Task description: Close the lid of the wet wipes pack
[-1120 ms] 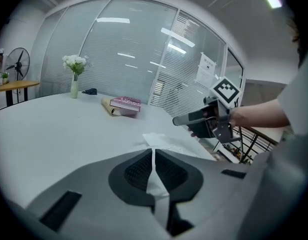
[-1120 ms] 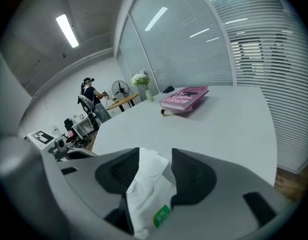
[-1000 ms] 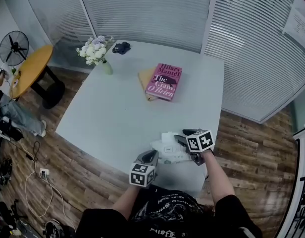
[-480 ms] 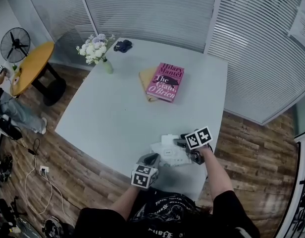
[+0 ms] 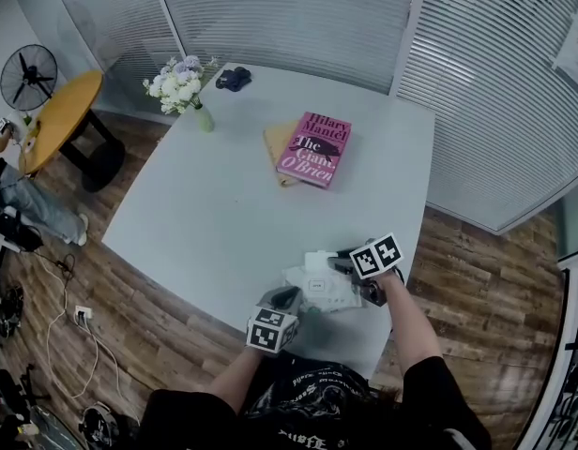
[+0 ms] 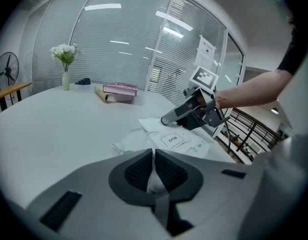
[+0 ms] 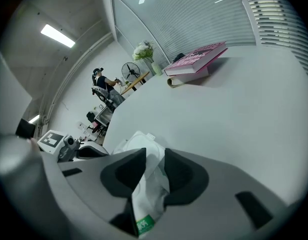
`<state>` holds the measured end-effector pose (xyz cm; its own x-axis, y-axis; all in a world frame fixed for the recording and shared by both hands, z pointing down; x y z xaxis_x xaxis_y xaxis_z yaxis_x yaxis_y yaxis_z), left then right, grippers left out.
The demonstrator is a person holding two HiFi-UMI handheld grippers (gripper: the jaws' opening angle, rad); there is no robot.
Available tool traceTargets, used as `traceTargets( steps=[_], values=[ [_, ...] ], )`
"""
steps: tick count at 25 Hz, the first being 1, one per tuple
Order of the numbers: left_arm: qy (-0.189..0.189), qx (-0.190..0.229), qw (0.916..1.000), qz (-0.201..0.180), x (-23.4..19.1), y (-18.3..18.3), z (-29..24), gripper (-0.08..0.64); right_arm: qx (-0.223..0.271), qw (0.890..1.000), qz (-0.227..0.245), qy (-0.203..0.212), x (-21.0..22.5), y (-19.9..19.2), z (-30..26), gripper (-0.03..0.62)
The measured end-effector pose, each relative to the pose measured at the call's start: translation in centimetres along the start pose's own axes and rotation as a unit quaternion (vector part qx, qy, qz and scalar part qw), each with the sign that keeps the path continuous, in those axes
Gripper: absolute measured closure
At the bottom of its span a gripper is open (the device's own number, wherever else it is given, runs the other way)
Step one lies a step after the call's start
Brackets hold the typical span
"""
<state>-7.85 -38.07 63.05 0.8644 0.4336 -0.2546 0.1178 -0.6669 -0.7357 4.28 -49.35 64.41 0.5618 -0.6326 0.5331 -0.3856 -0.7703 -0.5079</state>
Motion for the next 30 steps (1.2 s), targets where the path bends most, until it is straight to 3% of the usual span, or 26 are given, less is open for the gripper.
traceTargets(
  steps=[4,21,30],
  values=[
    [-0.002,0.0,1.0,-0.001,0.0,0.0,-0.1,0.546,0.018,1.0,-0.014,0.007,0.3,0.1,0.4,0.512],
    [-0.005,0.004,0.9999,0.012,-0.2,-0.2,-0.1,0.546,0.083,0.996,-0.01,0.033,-1.1,0.7,2.0,0.566],
    [-0.011,0.01,0.9995,0.029,-0.3,-0.3,-0.1,0.546,0.094,0.994,0.043,0.03,-2.7,0.7,3.1,0.574]
  ],
)
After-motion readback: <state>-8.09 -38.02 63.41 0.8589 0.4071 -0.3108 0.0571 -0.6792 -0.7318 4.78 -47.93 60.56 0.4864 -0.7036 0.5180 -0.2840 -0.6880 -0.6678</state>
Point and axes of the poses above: the fingertips, and each gripper's own axes: z backward along the fingers, x to its right, y out of its top, the point moved 4 cm from there along z, backward along the fingers, and after that the axes turned 1 degree about z, right-handed, at the moved point
